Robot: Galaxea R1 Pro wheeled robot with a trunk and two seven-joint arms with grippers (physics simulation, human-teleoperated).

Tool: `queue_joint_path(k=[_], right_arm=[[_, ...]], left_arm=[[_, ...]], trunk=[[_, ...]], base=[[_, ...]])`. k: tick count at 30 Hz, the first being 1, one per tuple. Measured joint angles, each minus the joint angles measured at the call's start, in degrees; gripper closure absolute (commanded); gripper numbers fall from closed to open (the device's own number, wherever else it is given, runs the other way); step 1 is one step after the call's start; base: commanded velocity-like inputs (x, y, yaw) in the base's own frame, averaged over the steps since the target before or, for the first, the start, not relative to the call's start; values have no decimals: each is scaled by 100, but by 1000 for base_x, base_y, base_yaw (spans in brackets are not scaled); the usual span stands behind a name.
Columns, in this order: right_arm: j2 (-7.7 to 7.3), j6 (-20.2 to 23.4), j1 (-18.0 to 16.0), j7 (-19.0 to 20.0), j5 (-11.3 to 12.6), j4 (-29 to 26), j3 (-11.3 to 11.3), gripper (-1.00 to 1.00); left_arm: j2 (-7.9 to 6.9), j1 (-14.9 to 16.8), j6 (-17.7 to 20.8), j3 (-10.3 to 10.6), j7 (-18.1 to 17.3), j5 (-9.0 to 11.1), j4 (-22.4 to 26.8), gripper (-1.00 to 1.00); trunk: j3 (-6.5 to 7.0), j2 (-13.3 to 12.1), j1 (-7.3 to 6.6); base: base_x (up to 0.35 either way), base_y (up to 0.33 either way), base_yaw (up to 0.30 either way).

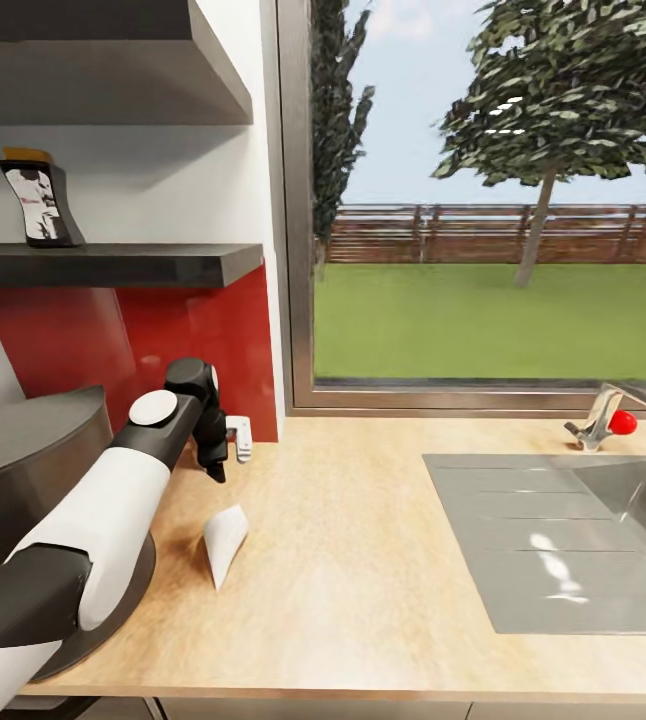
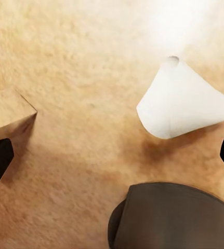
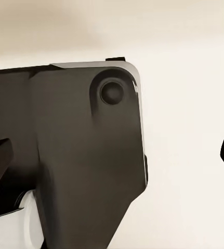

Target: Set up a coffee station on the kitchen countertop: keep the coffee maker on the countertop, move the bottle of coffee from the kitchen shelf to the counter next to the coffee maker, place a paper coffee filter on top of the coffee maker, put the saucer next to the coffee maker with the coffee cup on the saucer, and place the electric kettle next to the coffee maker.

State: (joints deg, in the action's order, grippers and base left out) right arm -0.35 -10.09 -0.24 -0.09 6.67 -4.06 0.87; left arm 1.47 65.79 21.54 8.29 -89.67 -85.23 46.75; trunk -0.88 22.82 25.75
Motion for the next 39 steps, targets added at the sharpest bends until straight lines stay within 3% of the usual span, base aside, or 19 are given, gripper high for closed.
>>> queue_joint_path(k=[8,14,19,23,39], right_arm=[[0,0,0,0,0,2,4,-100],[0,0,0,2,0,6,4,-100],[0,0,0,6,0,4,4,-100],[0,0,0,9,1,8,4,-100],[0,0,0,14,1,8,3,-100]], left_arm=[[-6,-6,-6,0,0,17,-68,-100],[5,-9,-9,-1,0,44,-519,-100],[3,-8,-22,-1,0,367,-697,-100],[-2,-8,-25,0,0,472,-723,-100],[-14,-129,-39,8,-1,491,-724,-100]], trunk=[[0,0,0],[0,0,0],[0,0,0],[0,0,-1],[0,0,0]], base=[[0,0,0],[0,0,0],[2,0,0],[96,0,0],[36,7,0]])
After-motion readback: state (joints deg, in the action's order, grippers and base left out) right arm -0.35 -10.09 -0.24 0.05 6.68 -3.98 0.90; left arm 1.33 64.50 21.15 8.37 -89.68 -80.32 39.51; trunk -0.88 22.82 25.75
